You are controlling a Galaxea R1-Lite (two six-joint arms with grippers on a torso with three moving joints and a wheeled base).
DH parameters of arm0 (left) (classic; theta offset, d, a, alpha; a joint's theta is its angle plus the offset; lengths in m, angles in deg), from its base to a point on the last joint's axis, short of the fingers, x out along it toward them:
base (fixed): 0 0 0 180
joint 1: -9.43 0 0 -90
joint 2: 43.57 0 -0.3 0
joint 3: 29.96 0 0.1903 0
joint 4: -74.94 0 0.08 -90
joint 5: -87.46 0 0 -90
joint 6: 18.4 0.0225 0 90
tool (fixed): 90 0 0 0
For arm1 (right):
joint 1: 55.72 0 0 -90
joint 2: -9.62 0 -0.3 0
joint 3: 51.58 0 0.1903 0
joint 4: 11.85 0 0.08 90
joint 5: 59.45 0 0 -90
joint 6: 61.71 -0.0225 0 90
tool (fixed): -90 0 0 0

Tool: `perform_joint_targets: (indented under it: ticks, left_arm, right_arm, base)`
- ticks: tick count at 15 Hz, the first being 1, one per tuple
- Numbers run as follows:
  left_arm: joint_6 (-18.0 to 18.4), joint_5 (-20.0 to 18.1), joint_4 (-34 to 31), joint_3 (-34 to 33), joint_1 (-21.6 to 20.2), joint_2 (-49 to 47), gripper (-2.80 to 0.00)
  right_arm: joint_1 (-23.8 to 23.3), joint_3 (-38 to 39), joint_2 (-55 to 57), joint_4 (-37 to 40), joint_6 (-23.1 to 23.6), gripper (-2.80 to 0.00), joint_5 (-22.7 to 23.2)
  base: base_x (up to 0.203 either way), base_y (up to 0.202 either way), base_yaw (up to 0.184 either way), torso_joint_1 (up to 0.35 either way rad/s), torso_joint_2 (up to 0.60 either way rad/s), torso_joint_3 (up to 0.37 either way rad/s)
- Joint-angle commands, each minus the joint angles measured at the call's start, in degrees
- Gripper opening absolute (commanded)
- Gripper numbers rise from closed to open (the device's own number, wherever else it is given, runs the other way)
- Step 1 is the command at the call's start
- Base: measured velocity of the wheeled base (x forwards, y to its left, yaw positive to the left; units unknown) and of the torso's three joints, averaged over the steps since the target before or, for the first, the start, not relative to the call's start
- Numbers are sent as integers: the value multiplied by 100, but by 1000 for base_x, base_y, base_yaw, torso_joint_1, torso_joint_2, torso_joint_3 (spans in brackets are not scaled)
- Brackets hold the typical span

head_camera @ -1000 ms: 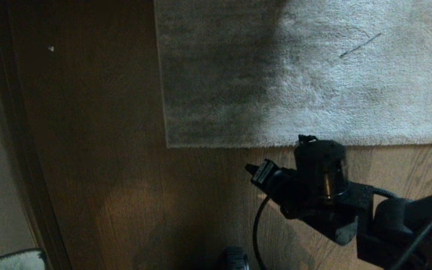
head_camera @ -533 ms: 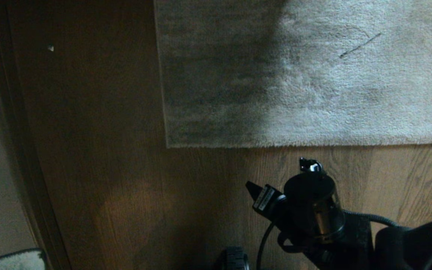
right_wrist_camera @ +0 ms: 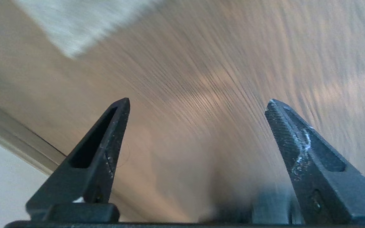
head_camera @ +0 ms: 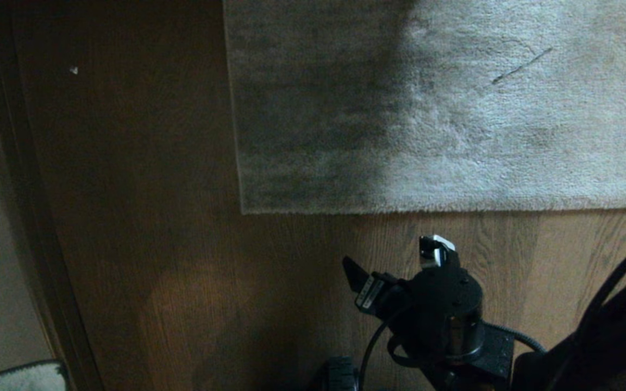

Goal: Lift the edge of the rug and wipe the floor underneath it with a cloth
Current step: Lift up the carpet

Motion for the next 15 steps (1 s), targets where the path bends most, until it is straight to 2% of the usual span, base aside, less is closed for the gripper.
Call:
perform_joint_targets:
  ticks: [1,2,11,15]
  left_arm:
    - [-2,2,-4,1,0,2,-280]
    - [-2,2,-4,1,0,2,-280]
    - [-2,2,-4,1,0,2,-280]
    - [-2,2,-4,1,0,2,-280]
  right_arm:
    - [-3,198,606,-1826,981,0,0]
    - [-3,231,674,-2068,1234,0,9]
    - [-421,126,1019,-2080,1227,0,-3]
    - [-665,-357,1215,-2080,1303,0,-3]
  base:
    - [0,0,0,0,0,0]
    - [0,0,0,0,0,0]
    - [0,0,0,0,0,0]
    - [0,0,0,0,0,0]
